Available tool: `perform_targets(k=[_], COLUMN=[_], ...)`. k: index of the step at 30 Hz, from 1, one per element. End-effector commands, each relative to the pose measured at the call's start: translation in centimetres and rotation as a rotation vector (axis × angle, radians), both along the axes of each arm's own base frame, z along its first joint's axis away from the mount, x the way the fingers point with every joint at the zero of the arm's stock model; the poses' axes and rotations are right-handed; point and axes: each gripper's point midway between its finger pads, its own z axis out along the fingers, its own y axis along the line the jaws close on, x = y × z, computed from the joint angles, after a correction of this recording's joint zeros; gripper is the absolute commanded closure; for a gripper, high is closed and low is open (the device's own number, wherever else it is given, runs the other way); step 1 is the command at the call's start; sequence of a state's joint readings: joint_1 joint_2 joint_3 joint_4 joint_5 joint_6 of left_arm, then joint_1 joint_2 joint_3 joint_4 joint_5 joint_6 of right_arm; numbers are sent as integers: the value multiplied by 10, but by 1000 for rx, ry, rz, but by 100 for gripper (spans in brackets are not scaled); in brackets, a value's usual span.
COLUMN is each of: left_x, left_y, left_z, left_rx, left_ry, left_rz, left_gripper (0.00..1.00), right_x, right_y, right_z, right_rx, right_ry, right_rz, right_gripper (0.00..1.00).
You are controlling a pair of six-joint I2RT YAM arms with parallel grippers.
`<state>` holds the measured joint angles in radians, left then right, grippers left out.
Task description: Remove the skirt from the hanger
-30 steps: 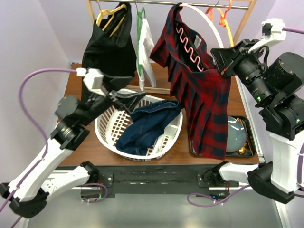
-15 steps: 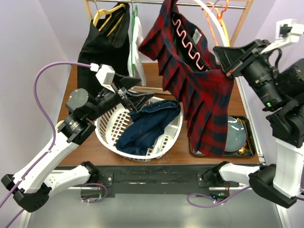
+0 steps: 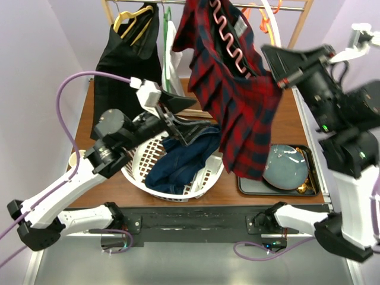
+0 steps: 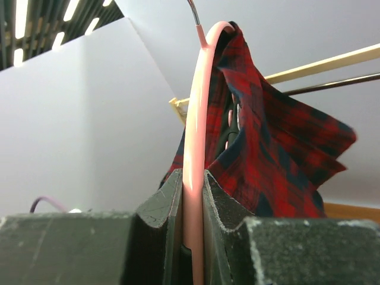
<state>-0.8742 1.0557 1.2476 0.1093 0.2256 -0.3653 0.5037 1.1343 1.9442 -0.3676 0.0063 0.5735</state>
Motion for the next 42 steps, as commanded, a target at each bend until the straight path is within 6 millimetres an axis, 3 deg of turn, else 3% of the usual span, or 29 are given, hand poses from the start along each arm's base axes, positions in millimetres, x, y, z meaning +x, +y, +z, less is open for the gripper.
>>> perform_targets(k=[1,3,4,6,12,18,21,22,24,25,28,35,42], left_x=[-13,-27,-19,-28,-18,-28,-32,-35,-43,-47,-53,-58,-70], left_y=[-19,-35,-40,-52,-70,-99,-113,-116,-116,-115,-105,-72,-58], left_z=[30,30,26,25,17,10,0,-2,-5,-6,-8,-16,-36], left_rx=[-71,-63,-64,-63,-74,-60,-39,-31,-21,-18,-16,-10,43], left_ry=[-69,-75,-57,-66,-46,-72,-89,-98,-122,-130,-131,-90,-68], left_rz=[42,19,73,75,225,220,191,182,165,156,152,156,99], left_gripper=[0,0,0,0,0,0,12,31,56,74,100,100,100], right_x=[-36,-33,-33,-35,-36,-37,-40,-40,-41,-41,-42,-47,-51], right_y=[-19,-22,-22,-24,-26,-29,-32,-33,-36,-37,-41,-55,-71], right_z=[95,97,97,97,92,87,87,86,86,86,88,97,104], right_rx=[254,281,296,323,389,403,402,400,393,391,391,426,433], right_ry=[-286,-285,-282,-286,-266,-253,-258,-257,-258,-259,-260,-277,-304], right_rz=[39,30,33,38,66,61,53,47,32,26,5,-41,-120], right_gripper=[100,100,100,100,100,100,100,100,100,100,100,100,100])
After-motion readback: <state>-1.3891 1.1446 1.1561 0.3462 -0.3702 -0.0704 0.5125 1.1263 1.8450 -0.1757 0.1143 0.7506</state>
